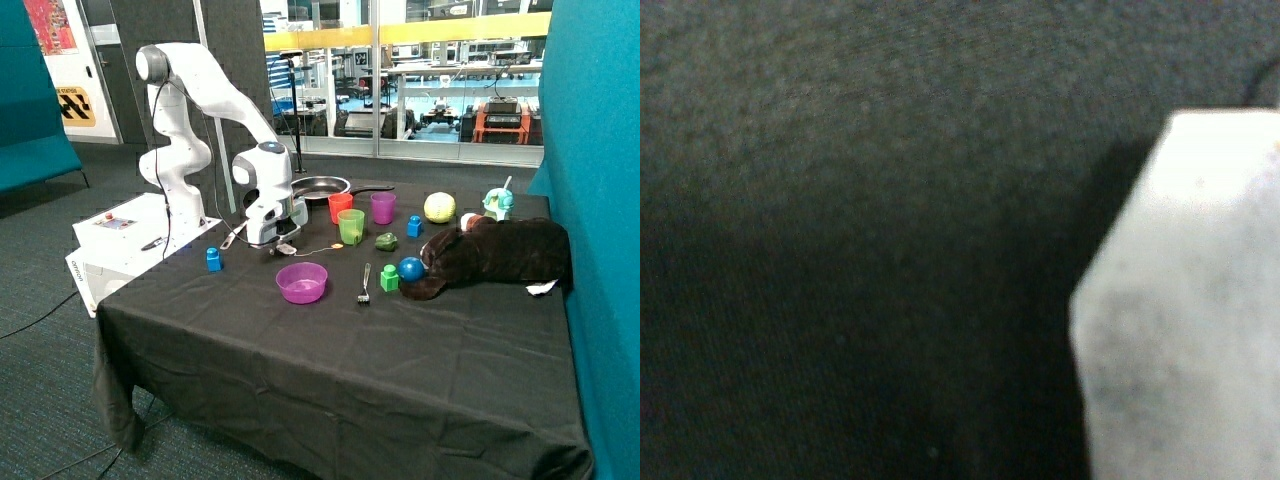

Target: Prepare two cups of tea

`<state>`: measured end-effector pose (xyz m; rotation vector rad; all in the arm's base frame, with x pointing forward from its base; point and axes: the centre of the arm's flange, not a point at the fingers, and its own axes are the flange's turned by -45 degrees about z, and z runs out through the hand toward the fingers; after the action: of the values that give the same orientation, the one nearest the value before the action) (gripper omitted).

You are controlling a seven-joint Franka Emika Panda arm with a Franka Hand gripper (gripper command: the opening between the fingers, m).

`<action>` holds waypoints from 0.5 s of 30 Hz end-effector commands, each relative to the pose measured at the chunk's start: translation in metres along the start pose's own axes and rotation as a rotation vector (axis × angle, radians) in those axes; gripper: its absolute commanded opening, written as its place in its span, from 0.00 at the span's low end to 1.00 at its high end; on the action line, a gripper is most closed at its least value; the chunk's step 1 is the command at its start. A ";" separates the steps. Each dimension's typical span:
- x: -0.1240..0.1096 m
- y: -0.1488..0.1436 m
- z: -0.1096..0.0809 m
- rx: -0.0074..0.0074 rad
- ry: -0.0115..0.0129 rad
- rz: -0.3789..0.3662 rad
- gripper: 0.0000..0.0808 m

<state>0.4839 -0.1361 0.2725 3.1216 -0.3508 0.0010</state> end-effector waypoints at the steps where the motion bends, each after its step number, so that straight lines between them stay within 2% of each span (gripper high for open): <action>1: 0.001 -0.002 0.004 0.0003 -0.0007 0.000 0.03; 15: -0.001 0.001 0.002 0.0003 -0.0007 0.006 0.00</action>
<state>0.4845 -0.1352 0.2701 3.1232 -0.3530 0.0033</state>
